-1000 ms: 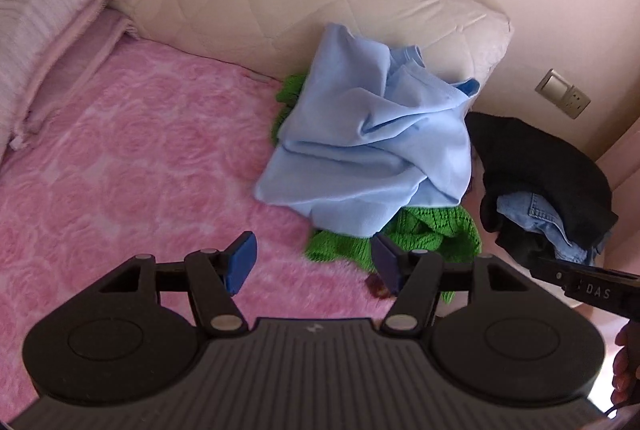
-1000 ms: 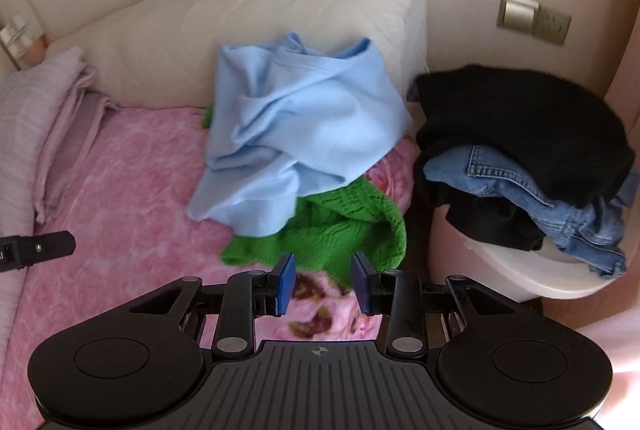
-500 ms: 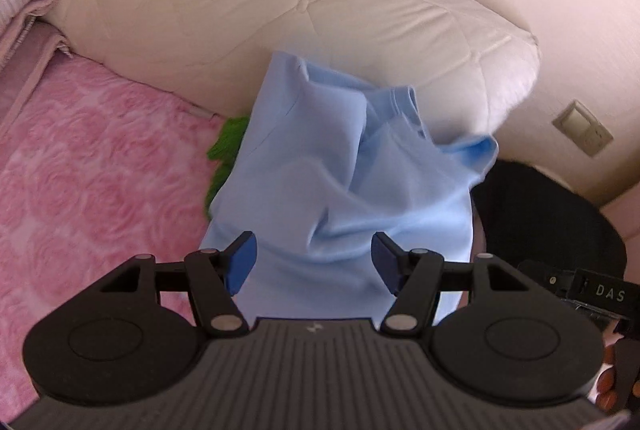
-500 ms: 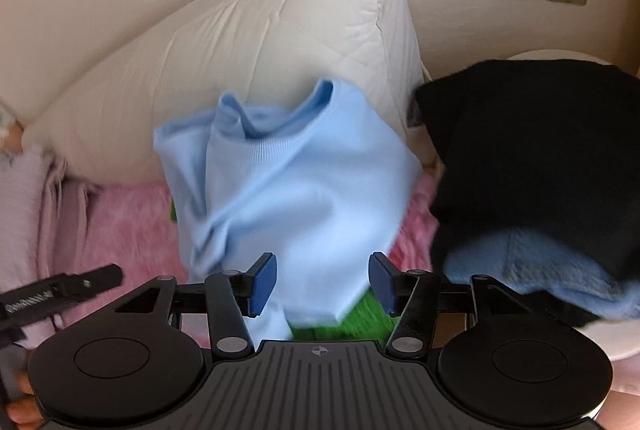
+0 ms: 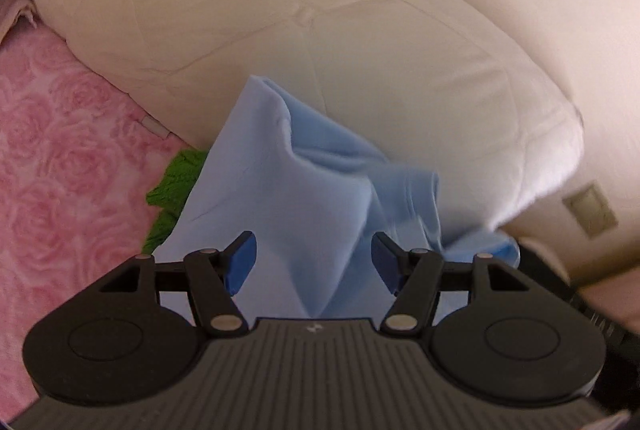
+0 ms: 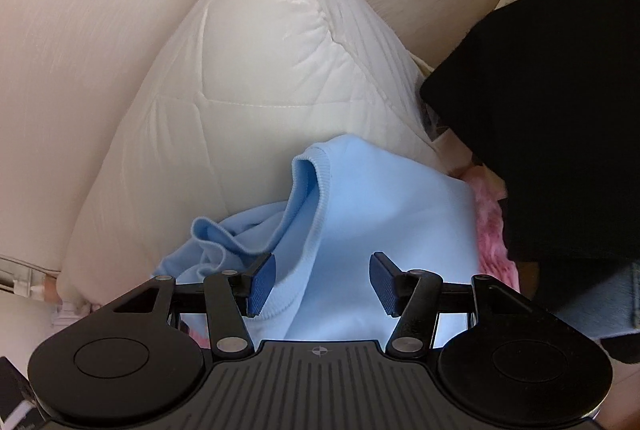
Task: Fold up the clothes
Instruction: 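Grasp the light blue sweatshirt with both grippers and lift it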
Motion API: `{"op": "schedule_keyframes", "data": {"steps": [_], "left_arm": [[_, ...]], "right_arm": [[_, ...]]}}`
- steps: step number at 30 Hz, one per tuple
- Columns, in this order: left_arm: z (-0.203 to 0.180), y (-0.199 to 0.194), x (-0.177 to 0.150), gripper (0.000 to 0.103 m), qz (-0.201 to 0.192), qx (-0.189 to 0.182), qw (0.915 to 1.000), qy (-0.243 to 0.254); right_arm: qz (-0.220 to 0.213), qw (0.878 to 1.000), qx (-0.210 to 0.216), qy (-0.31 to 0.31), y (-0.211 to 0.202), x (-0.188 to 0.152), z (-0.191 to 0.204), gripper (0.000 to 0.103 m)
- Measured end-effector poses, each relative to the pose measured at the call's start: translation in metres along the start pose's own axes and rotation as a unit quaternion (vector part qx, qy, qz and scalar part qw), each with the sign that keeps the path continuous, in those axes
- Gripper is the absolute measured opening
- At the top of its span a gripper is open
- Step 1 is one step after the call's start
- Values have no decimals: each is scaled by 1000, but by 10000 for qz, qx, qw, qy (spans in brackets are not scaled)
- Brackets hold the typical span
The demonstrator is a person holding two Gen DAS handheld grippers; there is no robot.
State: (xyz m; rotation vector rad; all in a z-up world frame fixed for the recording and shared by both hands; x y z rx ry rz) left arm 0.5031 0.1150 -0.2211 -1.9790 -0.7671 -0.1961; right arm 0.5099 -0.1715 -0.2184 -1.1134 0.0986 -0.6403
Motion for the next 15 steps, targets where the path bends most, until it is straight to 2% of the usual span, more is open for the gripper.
{"op": "schedule_keyframes", "data": {"steps": [6,8,9,10,11,15], "left_arm": [[17,27,15,59,-81,-78,9990,-433],[20,35,17,40,-87,-95,9991,-408],[21,37,17,15,-68,-172,9991,-369],[23,36,16,3,-70,-248,9990,-357],[25,34,15,3,-88,-293,9989,-356],[30,3,6,1,-378,-297,9986,-203]], "right_arm": [[231,9997,-77,54,24,1,1,56],[243,9997,10,-32,26,3,2,56],[249,9996,54,-76,27,3,3,54],[255,9996,98,-119,28,4,4,30],[193,9995,129,-213,25,4,6,4],[-299,9963,209,-776,3,2,21,2]]}}
Point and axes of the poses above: each gripper's, at about its wrist camera, not at the fingertips, and y roughly the way its jaws point, z to its left, x to its top, the point moved 1 cm from there along y, roughly the way its jaws point, and after that the axes turned 13 degrees about -x, right-handed, at the moved point
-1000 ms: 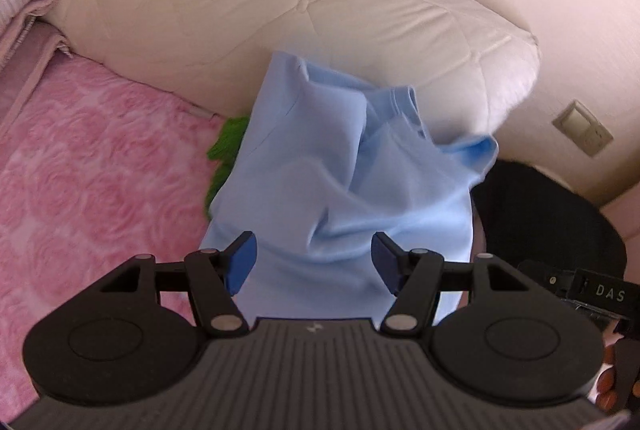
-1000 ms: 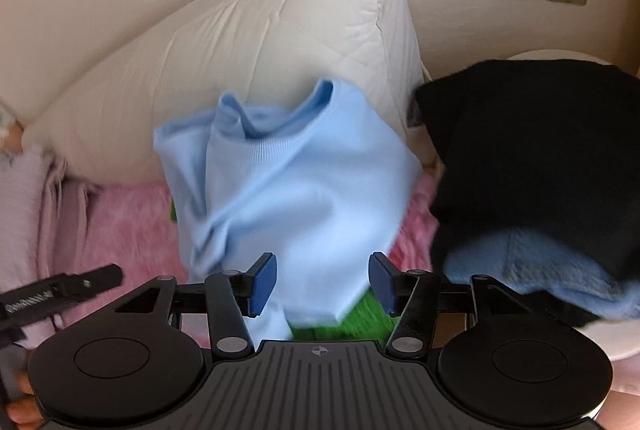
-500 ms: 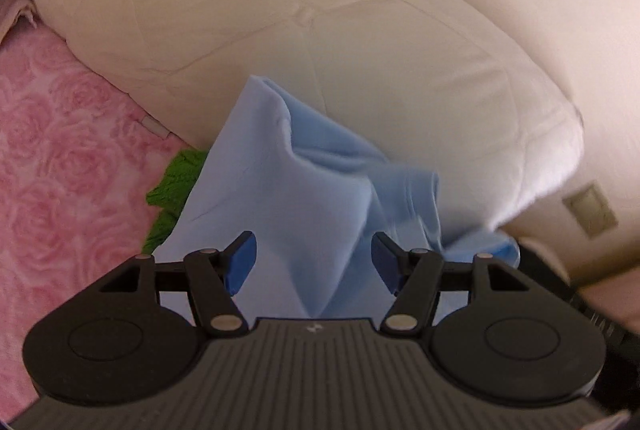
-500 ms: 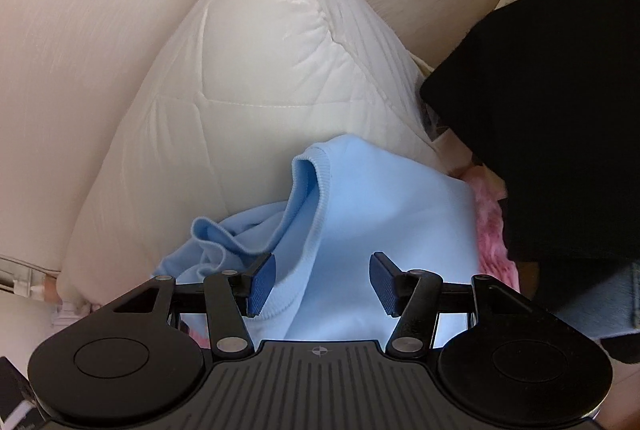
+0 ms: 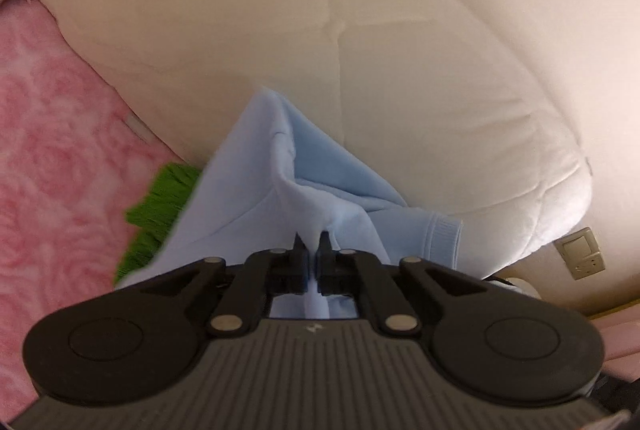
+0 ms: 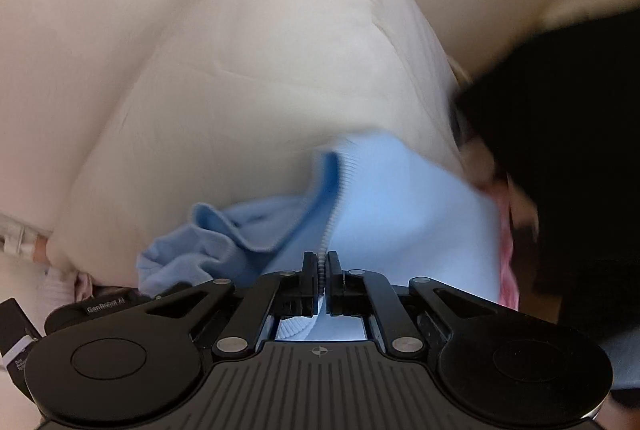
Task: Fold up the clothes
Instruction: 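Grasp the light blue sweatshirt with both grippers and lift it, then carry the sweatshirt with both grippers and drop it on the bed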
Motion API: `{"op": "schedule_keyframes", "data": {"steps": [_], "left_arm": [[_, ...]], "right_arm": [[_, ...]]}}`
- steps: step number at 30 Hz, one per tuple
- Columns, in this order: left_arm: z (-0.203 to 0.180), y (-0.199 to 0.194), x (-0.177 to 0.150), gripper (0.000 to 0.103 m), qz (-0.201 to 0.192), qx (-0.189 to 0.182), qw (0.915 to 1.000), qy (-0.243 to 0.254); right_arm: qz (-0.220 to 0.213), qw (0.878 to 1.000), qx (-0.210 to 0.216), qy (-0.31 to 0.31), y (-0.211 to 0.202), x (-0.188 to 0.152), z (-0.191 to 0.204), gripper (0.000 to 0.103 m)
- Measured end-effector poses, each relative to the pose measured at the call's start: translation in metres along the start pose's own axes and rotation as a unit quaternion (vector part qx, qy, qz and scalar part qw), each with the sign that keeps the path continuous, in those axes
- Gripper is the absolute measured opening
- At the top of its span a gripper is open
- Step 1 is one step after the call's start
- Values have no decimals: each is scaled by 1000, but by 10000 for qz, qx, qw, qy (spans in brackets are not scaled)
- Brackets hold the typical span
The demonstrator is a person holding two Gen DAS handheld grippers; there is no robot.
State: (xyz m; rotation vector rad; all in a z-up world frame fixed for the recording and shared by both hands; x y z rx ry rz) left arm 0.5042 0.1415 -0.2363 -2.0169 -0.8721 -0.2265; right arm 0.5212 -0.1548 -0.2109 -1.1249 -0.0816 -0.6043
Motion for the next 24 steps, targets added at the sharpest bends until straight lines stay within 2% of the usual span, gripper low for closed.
{"op": "schedule_keyframes", "data": {"steps": [4,7,12,16,20,24], "left_arm": [[8,-62,-9,0,-546,9,9985,-51],[19,-128,-25,0,-1128,55,9935,-147],[30,-248,-64,0,-2045,206,9783,-251],[34,-359,-118,0,-2807,549,9579,-238],[35,-467,-183,0,-3420,916,9350,-228],[23,-580,-263,0,-4075,1489,9008,-191]], "right_arm": [[-457,9974,268,-480,-33,1,28,2],[-708,9922,596,-834,-60,-6,55,2],[-1031,9699,1402,-1703,-118,-43,111,2],[-1134,9419,2263,-2206,-176,-96,154,2],[-996,9040,3172,-2689,-230,-160,198,2],[-627,8610,3965,-3124,-281,-242,239,2]]}}
Point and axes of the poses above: each gripper's, at about its wrist camera, not at the fingertips, and y roughly the way its jaws point, z to its left, x to its top, the point moved 1 cm from there along y, roughly the way its jaws point, and after that the axes turned 13 degrees about -x, right-handed, at the moved point
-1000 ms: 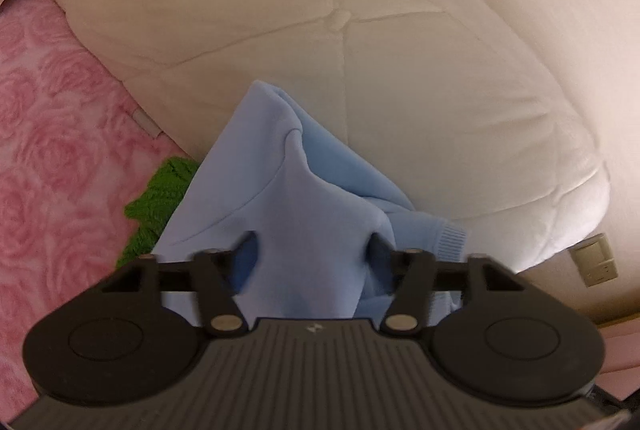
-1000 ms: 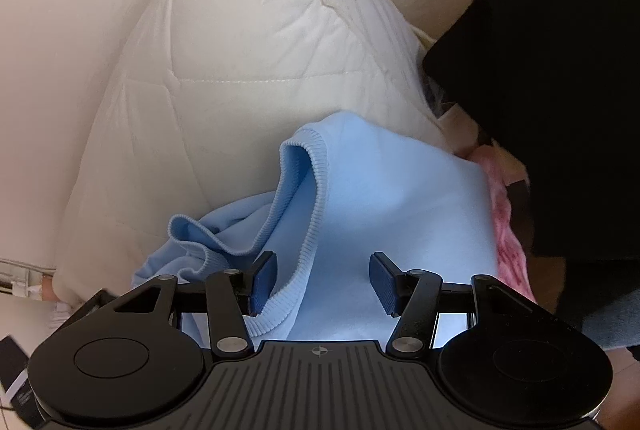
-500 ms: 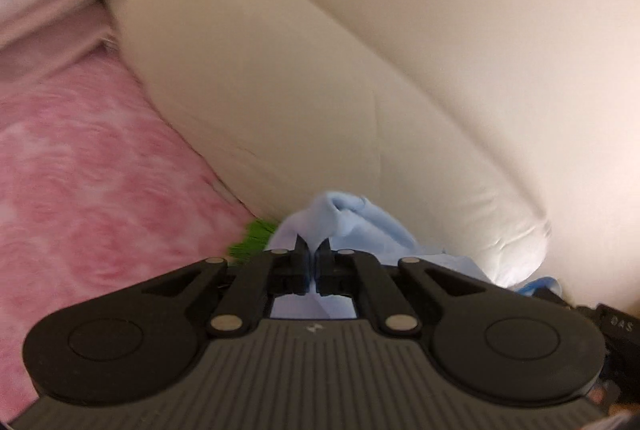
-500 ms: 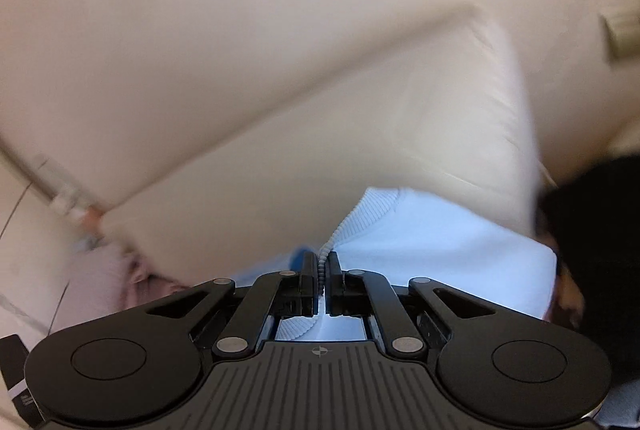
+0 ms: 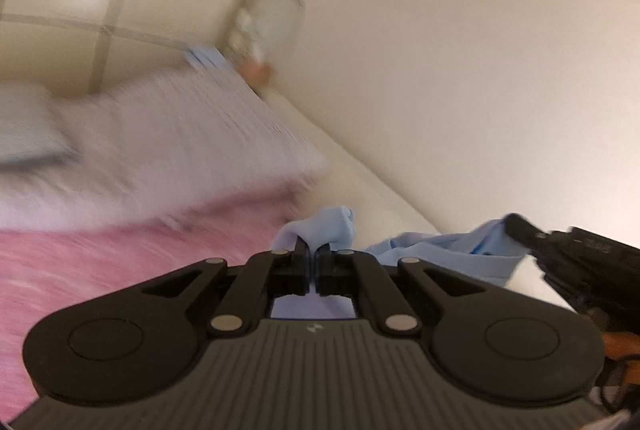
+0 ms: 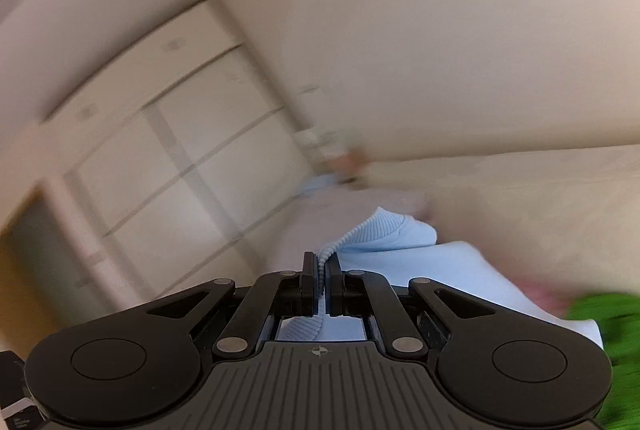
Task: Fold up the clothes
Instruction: 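Carry the sweatshirt with both grippers and drop it on the bed, then approach the crumpled sweatshirt with both grippers open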
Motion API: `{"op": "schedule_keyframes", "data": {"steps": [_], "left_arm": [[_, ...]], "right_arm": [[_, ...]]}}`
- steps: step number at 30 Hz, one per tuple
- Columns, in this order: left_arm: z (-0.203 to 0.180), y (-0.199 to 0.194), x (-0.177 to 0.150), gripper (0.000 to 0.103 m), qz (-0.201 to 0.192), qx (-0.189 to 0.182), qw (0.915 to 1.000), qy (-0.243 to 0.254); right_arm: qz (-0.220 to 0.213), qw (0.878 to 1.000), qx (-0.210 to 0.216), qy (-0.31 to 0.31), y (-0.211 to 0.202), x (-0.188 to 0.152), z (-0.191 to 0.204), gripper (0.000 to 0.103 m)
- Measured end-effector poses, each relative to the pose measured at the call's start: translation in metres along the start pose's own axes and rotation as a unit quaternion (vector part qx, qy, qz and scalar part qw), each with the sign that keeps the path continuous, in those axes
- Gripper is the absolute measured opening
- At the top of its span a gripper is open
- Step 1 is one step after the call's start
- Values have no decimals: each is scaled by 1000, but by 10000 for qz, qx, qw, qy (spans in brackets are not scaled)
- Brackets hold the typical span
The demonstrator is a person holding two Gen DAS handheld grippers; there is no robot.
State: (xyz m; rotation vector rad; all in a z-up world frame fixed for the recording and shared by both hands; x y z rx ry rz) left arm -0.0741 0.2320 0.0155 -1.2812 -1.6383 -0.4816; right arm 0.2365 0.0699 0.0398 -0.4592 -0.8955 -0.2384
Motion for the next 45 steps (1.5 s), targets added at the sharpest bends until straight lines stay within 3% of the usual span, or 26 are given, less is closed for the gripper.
{"op": "schedule_keyframes", "data": {"steps": [6,10,12,13,14,15,17,22,24,29,36,41,45], "left_arm": [[12,-177,51,0,-943,928,9896,569],[13,-226,53,0,-910,1486,9824,677],[17,-240,49,5,-713,1761,9796,658],[24,-237,40,8,-449,1976,9778,540],[31,-234,29,8,-217,2251,9733,389],[38,-232,18,9,16,2523,9674,238],[52,-226,-5,11,481,3054,9510,-65],[77,-253,-69,15,1133,4102,8992,-1022],[73,-289,-101,15,1352,4438,8763,-1295],[41,-340,-168,15,1700,4711,8471,-1776],[-16,-351,-237,17,1958,4717,8373,-1952],[-45,-356,-251,20,2033,4746,8355,-1879],[-55,-360,-254,22,2041,4760,8372,-1756]], "right_arm": [[398,9888,1419,-217,11,-57,145,2],[899,9758,1993,-74,24,-95,231,2],[1495,9701,1907,-159,44,-117,260,3],[1878,9662,1738,-312,57,-129,272,13],[2274,9610,1452,-605,70,-144,283,31],[2563,9549,1223,-868,78,-159,289,41],[2928,9429,1054,-1188,82,-187,297,47],[3619,9039,1236,-1918,45,-242,276,50],[3800,8840,1288,-2399,12,-269,263,50],[4233,8346,1251,-3295,-60,-319,215,50],[4407,7968,1144,-3972,-124,-354,161,50],[4604,7782,1202,-4100,-163,-357,145,50],[4592,7727,1229,-4207,-187,-355,135,50]]}}
Point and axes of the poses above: each gripper's, at about its wrist camera, not at the fingertips, and y roughly the way its jaws point, z to its left, x to its top, the point moved 1 cm from there along y, roughly the way its jaws point, and after that the axes turned 13 degrees about -x, right-handed, at the moved point
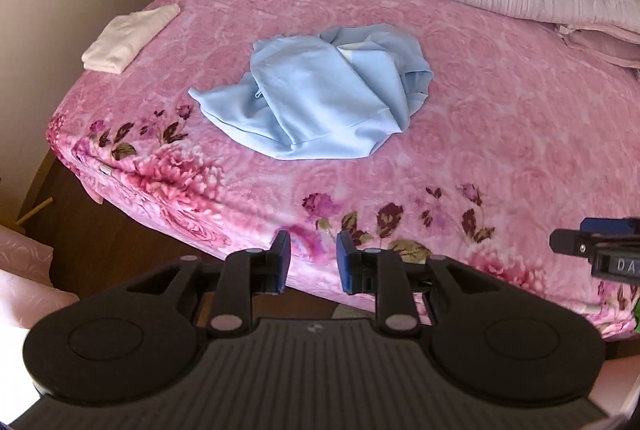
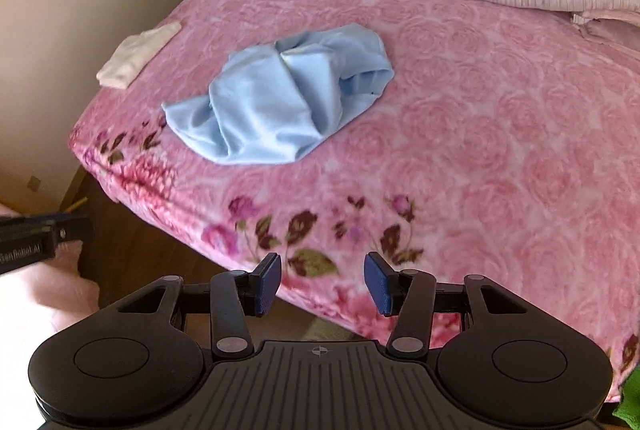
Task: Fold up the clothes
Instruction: 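Approach the crumpled sweatshirt with both grippers open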
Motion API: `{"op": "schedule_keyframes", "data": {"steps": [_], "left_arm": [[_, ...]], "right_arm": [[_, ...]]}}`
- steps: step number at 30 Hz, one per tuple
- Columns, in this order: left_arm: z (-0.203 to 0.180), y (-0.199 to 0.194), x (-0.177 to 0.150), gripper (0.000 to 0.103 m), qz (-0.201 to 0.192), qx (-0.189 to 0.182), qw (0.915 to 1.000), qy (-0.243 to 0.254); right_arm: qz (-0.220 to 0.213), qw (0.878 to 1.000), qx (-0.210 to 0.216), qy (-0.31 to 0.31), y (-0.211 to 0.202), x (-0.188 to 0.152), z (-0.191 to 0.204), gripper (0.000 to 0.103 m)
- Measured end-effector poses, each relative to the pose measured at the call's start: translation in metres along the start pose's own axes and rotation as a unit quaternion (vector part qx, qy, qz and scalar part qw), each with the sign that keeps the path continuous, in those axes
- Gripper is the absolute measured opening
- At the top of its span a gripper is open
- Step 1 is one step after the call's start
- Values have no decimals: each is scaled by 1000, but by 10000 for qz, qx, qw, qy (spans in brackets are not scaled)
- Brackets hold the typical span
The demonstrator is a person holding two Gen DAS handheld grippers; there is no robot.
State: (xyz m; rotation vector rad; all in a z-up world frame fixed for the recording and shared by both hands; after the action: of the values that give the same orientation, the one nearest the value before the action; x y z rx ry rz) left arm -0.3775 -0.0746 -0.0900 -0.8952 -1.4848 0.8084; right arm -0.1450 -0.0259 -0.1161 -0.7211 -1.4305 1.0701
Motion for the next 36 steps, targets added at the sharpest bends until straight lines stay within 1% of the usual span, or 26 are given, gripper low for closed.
{"op": "schedule_keyframes", "data": {"steps": [4,7,11,16,20,24,29,32,36], "left_arm": [[3,-5,-8,22,-20,-38,10000,34],[10,-4,-9,22,-36,-61,10000,24],[25,-1,-5,23,-71,-94,9999,6],[52,11,12,24,-98,-215,9997,58],[85,27,36,24,-39,-384,9991,187],[129,44,69,24,-8,-549,9979,355],[175,64,113,24,86,-697,9947,748],[193,71,137,24,124,-880,9908,1024],[205,84,159,26,181,-1100,9846,1345]], "right_arm": [[53,10000,-71,26,-3,-15,1,50],[73,9999,-91,11,-4,-19,7,50],[44,9999,-80,-49,-1,-14,20,50],[-2,9999,-169,10,12,0,36,50],[11,9993,-315,182,27,17,55,50],[48,9981,-449,415,44,41,83,50],[29,9953,-659,708,61,74,120,50],[-15,9925,-800,929,64,91,139,50],[-58,9877,-980,1218,68,106,158,50]]}}
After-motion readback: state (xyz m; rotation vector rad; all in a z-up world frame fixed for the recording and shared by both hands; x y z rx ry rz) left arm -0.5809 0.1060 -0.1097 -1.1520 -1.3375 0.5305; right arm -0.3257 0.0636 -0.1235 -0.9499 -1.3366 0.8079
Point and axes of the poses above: each gripper's, at about its wrist camera, not at the fingertips, and y roughly the way its jaws point, z to its left, x to its top, the point moved 1 cm from there along y, roughly the way its jaws point, and after that the axes turned 13 degrees about -x, right-handed, at the moved point
